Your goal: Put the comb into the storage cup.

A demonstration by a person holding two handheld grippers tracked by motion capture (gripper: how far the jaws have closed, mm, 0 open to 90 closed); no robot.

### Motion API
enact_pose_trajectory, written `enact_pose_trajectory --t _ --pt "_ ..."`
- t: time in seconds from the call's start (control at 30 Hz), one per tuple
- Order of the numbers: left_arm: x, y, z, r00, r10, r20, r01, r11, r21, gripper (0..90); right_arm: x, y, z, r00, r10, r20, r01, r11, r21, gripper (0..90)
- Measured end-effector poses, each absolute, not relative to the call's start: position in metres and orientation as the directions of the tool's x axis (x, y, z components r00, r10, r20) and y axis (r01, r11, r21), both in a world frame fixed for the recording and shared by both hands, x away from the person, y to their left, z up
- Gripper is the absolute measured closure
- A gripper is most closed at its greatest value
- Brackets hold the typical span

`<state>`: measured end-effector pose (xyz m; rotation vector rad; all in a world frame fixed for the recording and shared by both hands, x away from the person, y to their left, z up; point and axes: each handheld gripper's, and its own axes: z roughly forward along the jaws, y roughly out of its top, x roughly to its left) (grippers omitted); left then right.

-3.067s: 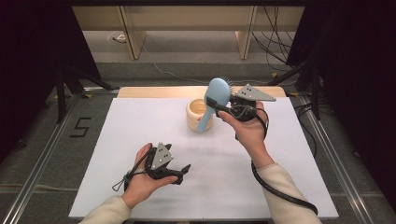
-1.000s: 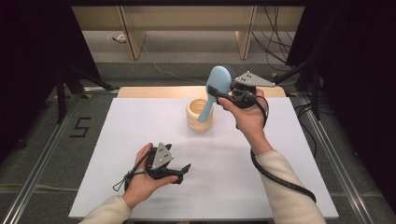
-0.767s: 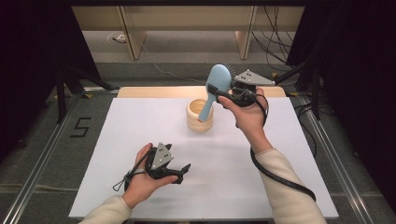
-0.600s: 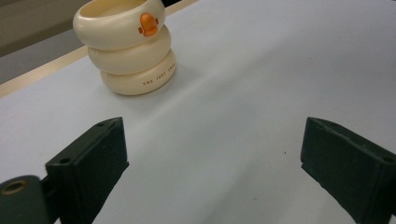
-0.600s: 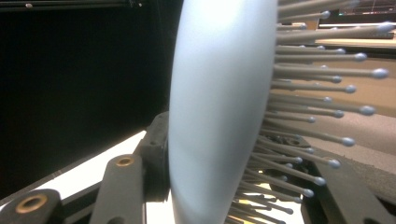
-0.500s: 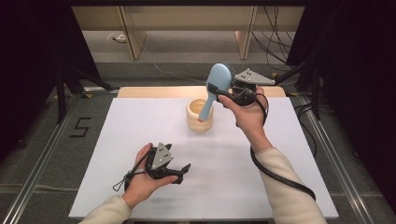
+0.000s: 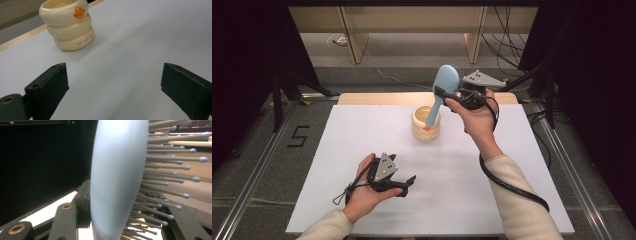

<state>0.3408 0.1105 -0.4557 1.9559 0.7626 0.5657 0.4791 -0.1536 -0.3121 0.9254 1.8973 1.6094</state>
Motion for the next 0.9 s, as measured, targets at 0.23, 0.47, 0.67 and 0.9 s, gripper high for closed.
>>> enact_pose_trajectory --t 0.23,0.47,0.67,0.9 --pt "0.341 0.111 -0.456 0.701 0.709 0.077 0.282 -0.374 0.884 7.0 0.481 -0.152 -0.312 -0.652 0.757 0.055 0.179 0.083 0.980 50.9" --pt "0.342 0.111 -0.456 0.700 0.710 0.077 0.283 -0.374 0.883 7.0 0.485 -0.151 -0.312 -0.643 0.764 0.052 0.182 0.086 0.980 50.9" --pt "0.342 0.111 -0.457 0.700 0.710 0.078 0.283 -0.375 0.883 7.2 0.487 -0.150 -0.312 -0.635 0.770 0.057 0.179 0.075 0.981 50.9" --pt "0.342 0.111 -0.457 0.700 0.710 0.074 0.287 -0.375 0.882 7.2 0.491 -0.149 -0.311 -0.629 0.776 0.054 0.176 0.075 0.981 50.9"
